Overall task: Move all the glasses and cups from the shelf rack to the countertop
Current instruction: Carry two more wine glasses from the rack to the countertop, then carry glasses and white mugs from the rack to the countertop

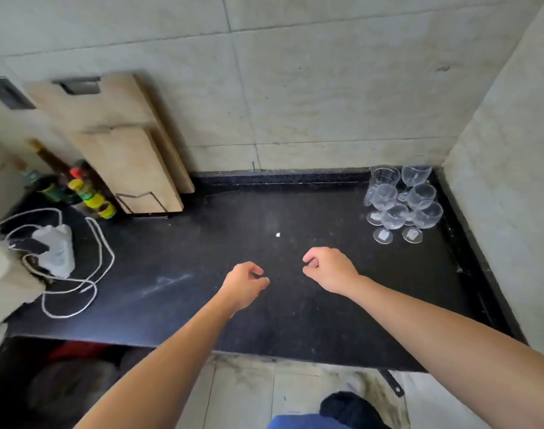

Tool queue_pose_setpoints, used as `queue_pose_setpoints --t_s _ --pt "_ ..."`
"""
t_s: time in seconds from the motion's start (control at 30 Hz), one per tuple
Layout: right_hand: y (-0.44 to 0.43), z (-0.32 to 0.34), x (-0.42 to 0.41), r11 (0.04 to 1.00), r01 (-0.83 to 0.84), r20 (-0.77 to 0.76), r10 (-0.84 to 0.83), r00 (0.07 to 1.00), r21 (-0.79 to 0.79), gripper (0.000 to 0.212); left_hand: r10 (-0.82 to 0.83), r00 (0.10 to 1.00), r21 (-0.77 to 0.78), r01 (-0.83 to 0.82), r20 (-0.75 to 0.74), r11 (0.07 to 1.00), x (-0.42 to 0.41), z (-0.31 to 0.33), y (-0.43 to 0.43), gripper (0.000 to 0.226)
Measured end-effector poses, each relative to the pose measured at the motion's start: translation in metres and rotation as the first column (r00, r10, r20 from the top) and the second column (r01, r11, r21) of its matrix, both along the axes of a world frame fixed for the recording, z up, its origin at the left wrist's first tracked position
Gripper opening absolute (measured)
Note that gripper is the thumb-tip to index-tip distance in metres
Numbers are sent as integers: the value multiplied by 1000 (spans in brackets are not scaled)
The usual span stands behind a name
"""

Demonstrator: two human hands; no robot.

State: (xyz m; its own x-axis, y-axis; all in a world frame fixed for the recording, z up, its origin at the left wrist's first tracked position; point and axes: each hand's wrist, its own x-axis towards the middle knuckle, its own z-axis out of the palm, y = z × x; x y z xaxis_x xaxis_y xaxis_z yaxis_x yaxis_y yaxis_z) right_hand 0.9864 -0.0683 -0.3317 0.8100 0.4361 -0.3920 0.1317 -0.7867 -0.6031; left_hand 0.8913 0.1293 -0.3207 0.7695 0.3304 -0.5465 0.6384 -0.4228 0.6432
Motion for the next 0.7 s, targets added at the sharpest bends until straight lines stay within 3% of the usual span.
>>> queue_pose_setpoints --t_s 0.13,0.27,0.5,0.7 --pt "95 23 -64 963 -269 64 266 962 34 27 117 993 76 -119 23 990 -99 24 64 26" --pt "184 46 -129 842 -538 135 528 838 46 24 319 945 147 -325 66 934 -191 42 117 31" --pt "317 76 -232 477 -878 266 852 451 -41 24 619 780 219 -623 95 751 -346 59 166 29" --pt "406 80 -348 121 -991 273 957 101 -55 26 876 479 208 -863 46 461 -475 67 171 32"
